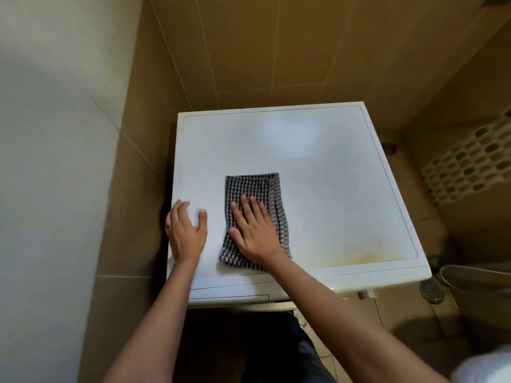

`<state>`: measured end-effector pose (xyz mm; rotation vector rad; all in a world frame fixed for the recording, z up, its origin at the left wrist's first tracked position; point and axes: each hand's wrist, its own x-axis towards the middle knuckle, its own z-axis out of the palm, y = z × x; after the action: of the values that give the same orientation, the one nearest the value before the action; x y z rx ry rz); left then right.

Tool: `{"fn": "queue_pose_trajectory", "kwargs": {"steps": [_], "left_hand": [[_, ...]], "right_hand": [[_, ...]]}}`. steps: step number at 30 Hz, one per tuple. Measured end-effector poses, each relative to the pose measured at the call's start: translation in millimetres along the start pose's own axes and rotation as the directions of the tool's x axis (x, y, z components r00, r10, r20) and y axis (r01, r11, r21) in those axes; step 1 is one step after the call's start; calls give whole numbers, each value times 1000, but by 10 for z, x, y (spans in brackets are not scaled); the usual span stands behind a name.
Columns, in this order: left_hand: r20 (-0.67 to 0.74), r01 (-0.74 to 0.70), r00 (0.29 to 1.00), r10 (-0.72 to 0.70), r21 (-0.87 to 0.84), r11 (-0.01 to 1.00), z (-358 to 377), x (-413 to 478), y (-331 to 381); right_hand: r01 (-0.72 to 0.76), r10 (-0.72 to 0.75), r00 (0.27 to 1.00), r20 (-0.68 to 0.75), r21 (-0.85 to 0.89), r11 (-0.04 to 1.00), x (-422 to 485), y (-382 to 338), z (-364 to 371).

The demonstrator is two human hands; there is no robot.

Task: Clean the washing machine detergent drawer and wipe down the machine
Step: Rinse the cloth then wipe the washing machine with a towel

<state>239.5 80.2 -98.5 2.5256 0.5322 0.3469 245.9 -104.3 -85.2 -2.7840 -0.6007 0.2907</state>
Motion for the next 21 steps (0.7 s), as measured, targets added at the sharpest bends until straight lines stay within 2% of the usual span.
{"fn": "queue_pose_trajectory", "kwargs": {"steps": [3,5,6,7,10,12,14,16,17,21], "left_hand": [[-42,31,998,-36,-111,993,-14,38,9],[-49,48,997,-54,-127,991,-23,34,35],[-47,56,997,-62,-123,991,-21,30,51],[-41,65,997,-70,-118,991,-20,24,73],[-21,104,994,-108,-123,987,-16,38,113],[-25,104,994,-108,-126,987,-22,45,117],[-11,98,995,-101,-130,987,-36,43,121],[-6,99,995,-101,-161,982,-55,39,107],[-6,100,995,-103,-180,979,-65,46,100],[30,137,991,-134,-266,954,-135,102,74]], "right_hand": [[2,-2,999,-39,-1,1000,-279,362,-68],[-101,102,991,-86,22,995,-375,761,-156],[-197,200,974,-111,39,980,-386,980,-225],[-313,318,938,-139,55,948,-370,1200,-314],[-613,619,766,-174,94,785,-151,1744,-603],[-698,704,691,-162,101,709,109,1905,-719],[-722,725,673,-149,78,687,408,1869,-760],[-692,692,710,-131,53,720,729,1647,-713],[-645,644,754,-129,43,763,887,1465,-682],[-261,260,964,-49,-27,965,1279,387,-391]]}}
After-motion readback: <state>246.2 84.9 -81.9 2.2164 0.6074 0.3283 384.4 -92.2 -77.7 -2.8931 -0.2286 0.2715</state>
